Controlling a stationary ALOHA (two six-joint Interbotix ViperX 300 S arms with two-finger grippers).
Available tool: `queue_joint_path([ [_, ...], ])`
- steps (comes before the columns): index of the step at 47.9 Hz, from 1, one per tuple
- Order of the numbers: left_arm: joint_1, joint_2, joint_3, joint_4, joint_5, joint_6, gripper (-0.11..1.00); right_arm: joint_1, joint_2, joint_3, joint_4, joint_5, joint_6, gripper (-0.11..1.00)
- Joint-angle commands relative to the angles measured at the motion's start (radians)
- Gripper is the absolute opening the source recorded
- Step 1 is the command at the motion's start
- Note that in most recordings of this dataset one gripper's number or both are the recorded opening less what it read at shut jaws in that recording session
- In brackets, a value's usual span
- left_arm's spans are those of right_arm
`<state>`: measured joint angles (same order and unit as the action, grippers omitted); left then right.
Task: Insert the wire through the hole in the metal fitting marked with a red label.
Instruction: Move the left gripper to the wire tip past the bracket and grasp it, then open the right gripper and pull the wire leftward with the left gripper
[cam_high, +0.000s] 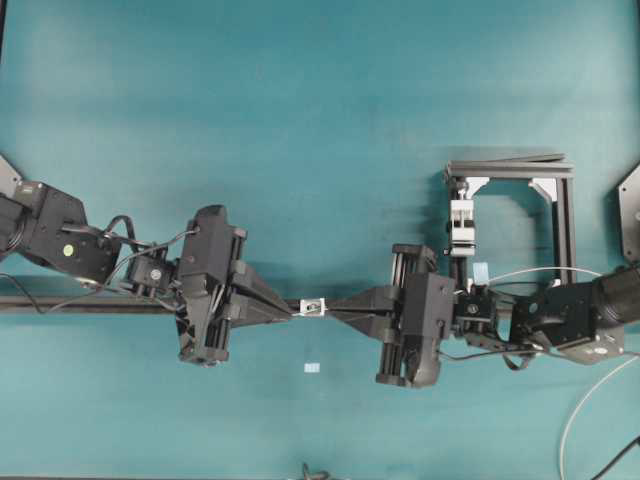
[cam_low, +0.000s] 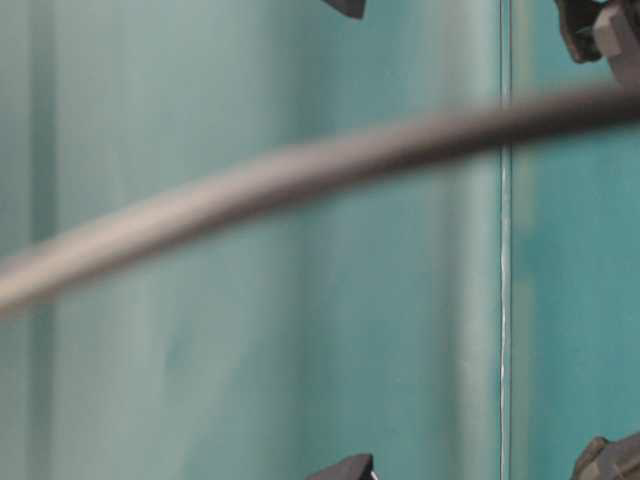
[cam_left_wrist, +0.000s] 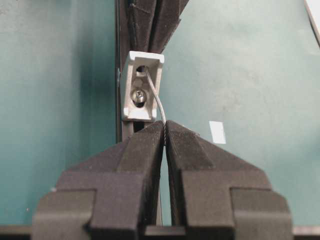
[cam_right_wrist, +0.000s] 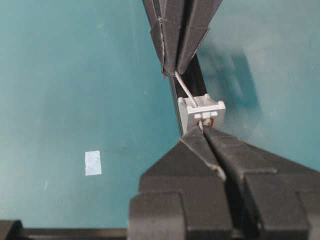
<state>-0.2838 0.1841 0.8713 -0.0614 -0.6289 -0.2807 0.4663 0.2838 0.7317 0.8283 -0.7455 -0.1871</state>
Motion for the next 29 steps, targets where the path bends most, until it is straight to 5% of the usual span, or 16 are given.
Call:
queue_joint_path([
  [1, -0.003, -0.023, -0.017, 0.005, 0.008, 0.002, -0.1, 0.005, -0.04, -0.011, -0.003, 0.002, 0.003, 0.01],
  [5, -0.005, -0.031, -0.012, 0.005, 0.02, 0.002, -0.1, 0.005, -0.04, -0.011, -0.003, 0.012, 0.003, 0.14],
  [18, -0.003, -0.097, 0.041, 0.005, 0.072, 0.003, -0.1, 0.005, -0.08, 0.011, -0.003, 0.051, -0.008, 0.89],
  [29, -0.003, -0.175, 0.107, 0.005, 0.101, 0.002, -0.1, 0.005, -0.146, 0.072, -0.003, 0.052, -0.005, 0.93],
])
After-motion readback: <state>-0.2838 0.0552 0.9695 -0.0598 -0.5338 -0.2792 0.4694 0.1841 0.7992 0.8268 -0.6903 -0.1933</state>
